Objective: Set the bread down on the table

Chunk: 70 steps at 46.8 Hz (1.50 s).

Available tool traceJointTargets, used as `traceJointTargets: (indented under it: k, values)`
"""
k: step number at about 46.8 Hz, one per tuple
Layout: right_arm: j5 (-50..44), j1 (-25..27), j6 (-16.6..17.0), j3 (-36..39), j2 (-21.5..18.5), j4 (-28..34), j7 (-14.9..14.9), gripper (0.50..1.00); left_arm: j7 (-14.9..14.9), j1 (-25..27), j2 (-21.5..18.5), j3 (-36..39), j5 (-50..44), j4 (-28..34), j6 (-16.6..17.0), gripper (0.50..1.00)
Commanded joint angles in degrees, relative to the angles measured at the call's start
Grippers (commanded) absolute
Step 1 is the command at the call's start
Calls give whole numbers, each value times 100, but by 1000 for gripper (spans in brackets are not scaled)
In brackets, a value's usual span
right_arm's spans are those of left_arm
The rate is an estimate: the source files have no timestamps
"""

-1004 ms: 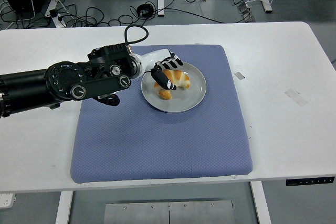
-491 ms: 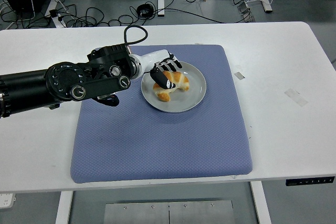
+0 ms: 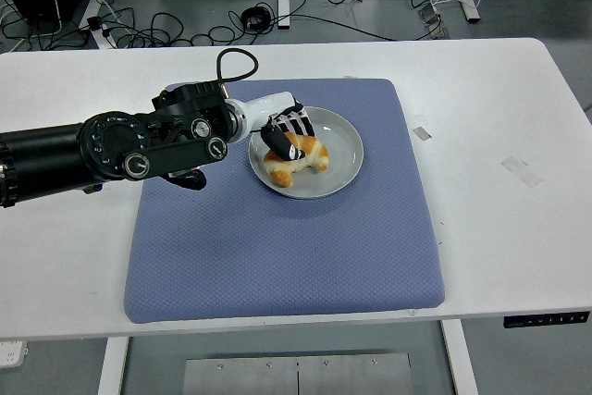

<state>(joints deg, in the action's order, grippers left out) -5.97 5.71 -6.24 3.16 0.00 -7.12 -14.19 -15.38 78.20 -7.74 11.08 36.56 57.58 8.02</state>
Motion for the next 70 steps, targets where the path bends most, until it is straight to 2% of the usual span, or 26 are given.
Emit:
traceJointTargets:
  k: [1, 7, 11, 17, 21, 25, 37, 42, 48, 70]
  values:
    - [0, 0, 0, 0, 0, 0, -5, 1000, 0, 55, -26, -27, 0, -62, 6, 500]
    - [0, 0, 0, 0, 0, 0, 4, 1000, -26, 222, -61, -124, -9, -343, -38, 500]
    - [0, 0, 0, -9, 0, 0, -5, 1000, -17, 310, -122, -378, -88, -808, -81, 500]
    - [0, 0, 0, 0, 0, 0, -5, 1000, 27, 231, -289, -923, -97, -1529, -423, 500]
    - [0, 0, 0, 0, 0, 0, 4, 1000, 263, 135, -298, -1213, -97, -1968, -731, 500]
    - [0, 0, 0, 0, 0, 0, 4, 1000, 431, 73, -307, -1293, -97, -2233, -863, 500]
    - [0, 0, 0, 0, 0, 0, 4, 1000, 554, -120, -412, -1249, 61, -2444, -1355, 500]
    - [0, 0, 0, 0, 0, 0, -5, 1000, 554, -129, -430, -1196, 517, -2514, -1531, 500]
    - [0, 0, 0, 0, 0, 0, -5, 1000, 651, -156, -518, -1170, 940, -2514, -1918, 500]
    - [0, 0, 0, 0, 0, 0, 4, 1000, 739, -349, -500, -1064, 1213, -2514, -1910, 500]
